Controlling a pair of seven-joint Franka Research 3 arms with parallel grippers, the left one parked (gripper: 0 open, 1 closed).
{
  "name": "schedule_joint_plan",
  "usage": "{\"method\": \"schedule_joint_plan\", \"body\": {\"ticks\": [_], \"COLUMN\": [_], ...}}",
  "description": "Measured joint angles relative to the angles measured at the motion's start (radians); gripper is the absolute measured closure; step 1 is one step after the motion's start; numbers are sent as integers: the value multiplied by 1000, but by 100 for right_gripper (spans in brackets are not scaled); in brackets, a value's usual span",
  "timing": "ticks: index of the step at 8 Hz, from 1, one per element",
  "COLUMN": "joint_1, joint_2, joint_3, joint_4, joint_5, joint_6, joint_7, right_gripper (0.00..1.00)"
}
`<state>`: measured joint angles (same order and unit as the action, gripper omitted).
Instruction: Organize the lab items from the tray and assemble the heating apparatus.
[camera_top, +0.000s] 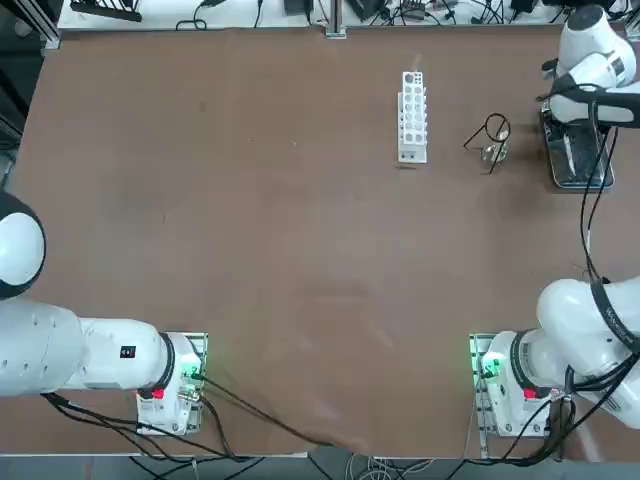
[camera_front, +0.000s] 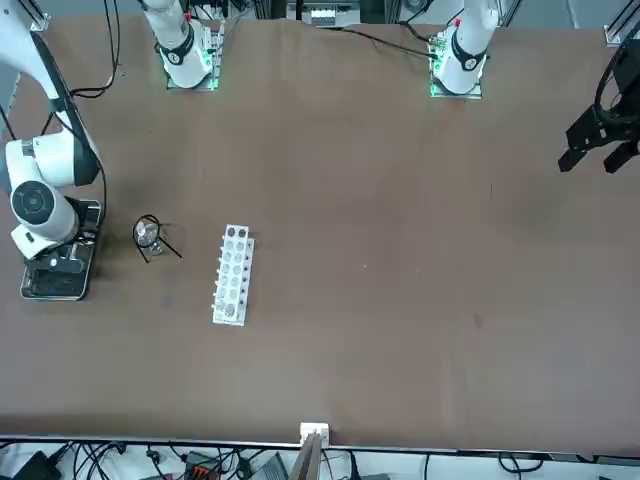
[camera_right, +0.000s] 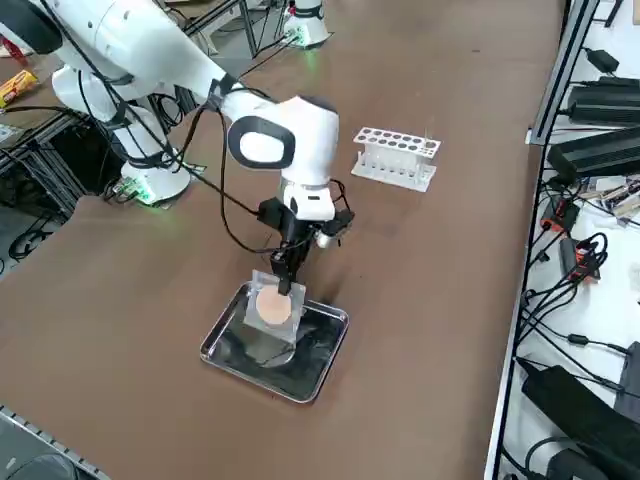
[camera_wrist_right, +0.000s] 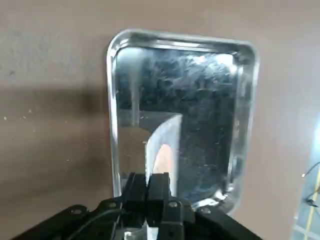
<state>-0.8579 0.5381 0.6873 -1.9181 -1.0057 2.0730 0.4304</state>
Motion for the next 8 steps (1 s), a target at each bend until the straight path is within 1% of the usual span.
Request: {"method": "schedule_joint_plan", "body": {"ticks": [2,4,5,6,8], "joint_1": [2,8,23,60,189], "joint_2": [-23,-38,-40,-41,-39], "joint_3": [79,173,208,224,230], "joint_4": [62,152,190,220,259], "joint_5": [0,0,0,0,1], "joint_6": [-123,-264,-324,-385,-524], "joint_7": [-22,-66,-80,-83,-64], "right_gripper": [98,98,98,98,98]}}
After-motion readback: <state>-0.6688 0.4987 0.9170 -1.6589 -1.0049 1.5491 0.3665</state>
